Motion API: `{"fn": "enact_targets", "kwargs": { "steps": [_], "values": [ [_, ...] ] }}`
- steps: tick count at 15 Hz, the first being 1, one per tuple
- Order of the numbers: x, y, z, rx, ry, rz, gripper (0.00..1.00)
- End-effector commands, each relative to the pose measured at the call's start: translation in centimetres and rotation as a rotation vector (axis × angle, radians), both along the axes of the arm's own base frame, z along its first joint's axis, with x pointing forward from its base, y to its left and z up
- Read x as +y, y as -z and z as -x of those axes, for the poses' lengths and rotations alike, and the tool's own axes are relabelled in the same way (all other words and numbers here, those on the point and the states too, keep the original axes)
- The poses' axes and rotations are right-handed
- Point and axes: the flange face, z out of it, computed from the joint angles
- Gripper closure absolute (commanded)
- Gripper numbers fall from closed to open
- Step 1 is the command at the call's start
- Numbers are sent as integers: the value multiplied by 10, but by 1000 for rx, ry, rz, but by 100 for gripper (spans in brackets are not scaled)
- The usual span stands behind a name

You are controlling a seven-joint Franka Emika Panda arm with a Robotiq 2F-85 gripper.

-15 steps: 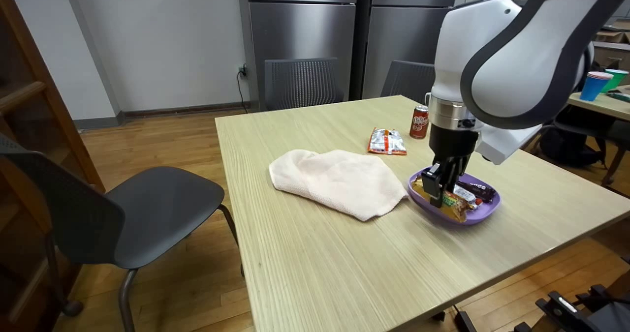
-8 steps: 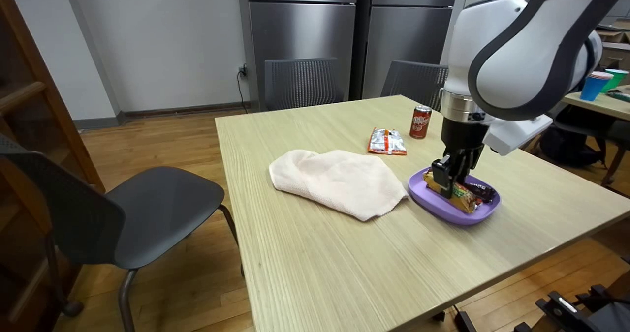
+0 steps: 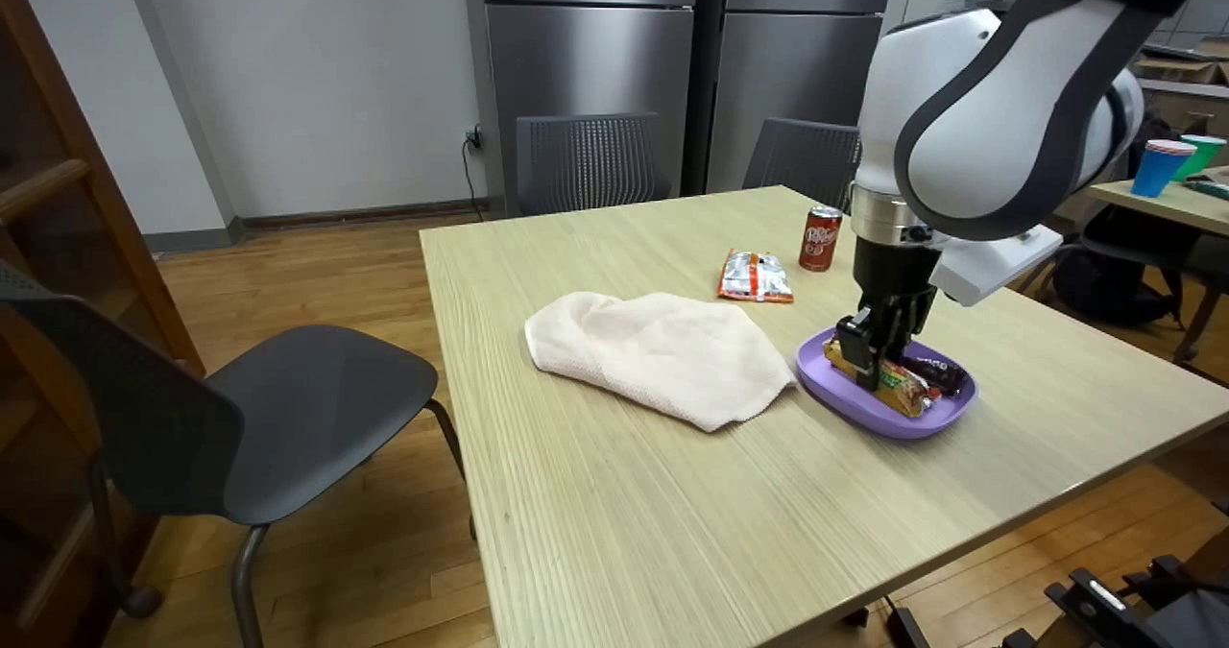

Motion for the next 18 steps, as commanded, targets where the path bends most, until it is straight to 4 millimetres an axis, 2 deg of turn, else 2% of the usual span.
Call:
{"fn": "enact_targets", "kwargs": {
  "steps": [1, 4, 5, 6, 10, 12, 18],
  "values": [
    [0, 5, -7, 31, 1, 5, 83],
    [0, 9, -8, 39, -2, 4, 83],
    [0, 8, -8, 39, -6, 8, 33],
    [0, 8, -8, 38, -7, 10, 31],
    [-2, 0, -6, 16, 2, 12, 3],
    [-1, -3, -8, 9, 5, 8, 0],
    [3, -9, -23, -28, 9, -20, 0]
  ]
}}
